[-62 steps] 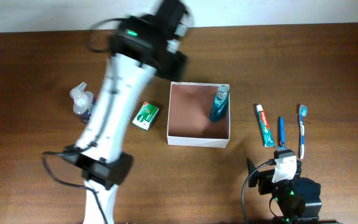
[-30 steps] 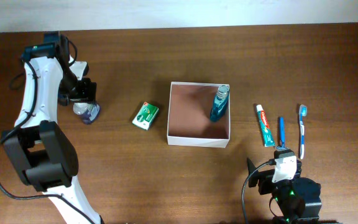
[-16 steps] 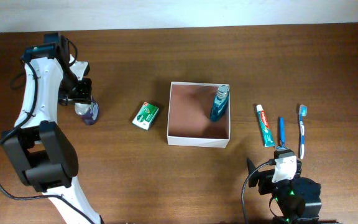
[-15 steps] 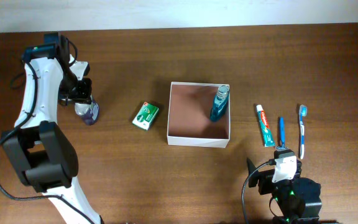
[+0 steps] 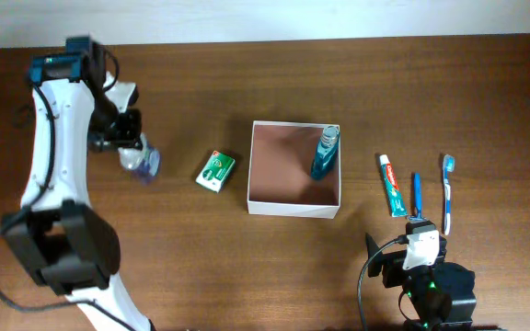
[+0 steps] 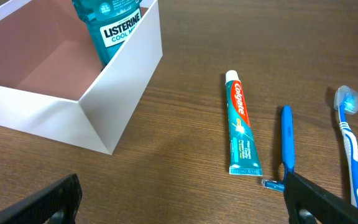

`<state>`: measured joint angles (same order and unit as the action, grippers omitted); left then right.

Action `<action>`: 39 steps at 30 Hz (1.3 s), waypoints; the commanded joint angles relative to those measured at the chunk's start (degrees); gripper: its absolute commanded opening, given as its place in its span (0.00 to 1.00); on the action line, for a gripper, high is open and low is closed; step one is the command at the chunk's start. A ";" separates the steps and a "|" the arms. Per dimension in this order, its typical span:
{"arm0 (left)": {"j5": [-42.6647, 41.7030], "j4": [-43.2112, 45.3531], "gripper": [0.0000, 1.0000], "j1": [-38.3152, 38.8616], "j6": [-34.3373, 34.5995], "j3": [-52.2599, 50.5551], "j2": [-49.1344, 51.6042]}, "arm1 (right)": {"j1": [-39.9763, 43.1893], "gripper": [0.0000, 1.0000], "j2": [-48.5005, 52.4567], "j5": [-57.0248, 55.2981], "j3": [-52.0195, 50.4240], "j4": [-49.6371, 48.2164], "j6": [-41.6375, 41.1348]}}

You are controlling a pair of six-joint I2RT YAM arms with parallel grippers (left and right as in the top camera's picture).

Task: Pack container
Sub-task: 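Lift the soap bottle into the box beside the mouthwash, release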

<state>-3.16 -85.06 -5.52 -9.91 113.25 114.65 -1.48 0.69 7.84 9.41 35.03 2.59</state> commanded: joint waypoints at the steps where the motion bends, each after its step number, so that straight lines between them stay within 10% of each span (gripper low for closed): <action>1: -4.85 -1.29 0.00 6.47 3.17 7.41 -10.29 | 0.42 0.99 -0.37 0.50 -0.37 -0.13 -0.02; 13: -3.17 6.49 0.02 31.17 15.43 9.40 -11.19 | 0.42 0.99 -0.37 0.52 -0.37 -0.13 -0.02; 28: -0.44 17.62 0.03 40.26 18.05 9.40 9.27 | 0.42 0.99 -0.37 0.52 -0.37 -0.13 -0.04; 31: -0.44 18.01 0.10 40.26 18.05 9.40 10.95 | 0.42 0.99 -0.37 0.50 -0.37 -0.13 -0.02; 39: -0.46 19.91 0.67 40.26 18.01 10.03 11.34 | 0.42 0.99 -0.37 0.50 -0.37 -0.13 -0.04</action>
<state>-3.86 -65.32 34.83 7.68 121.95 126.37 -1.48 0.69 7.86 9.41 35.05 2.59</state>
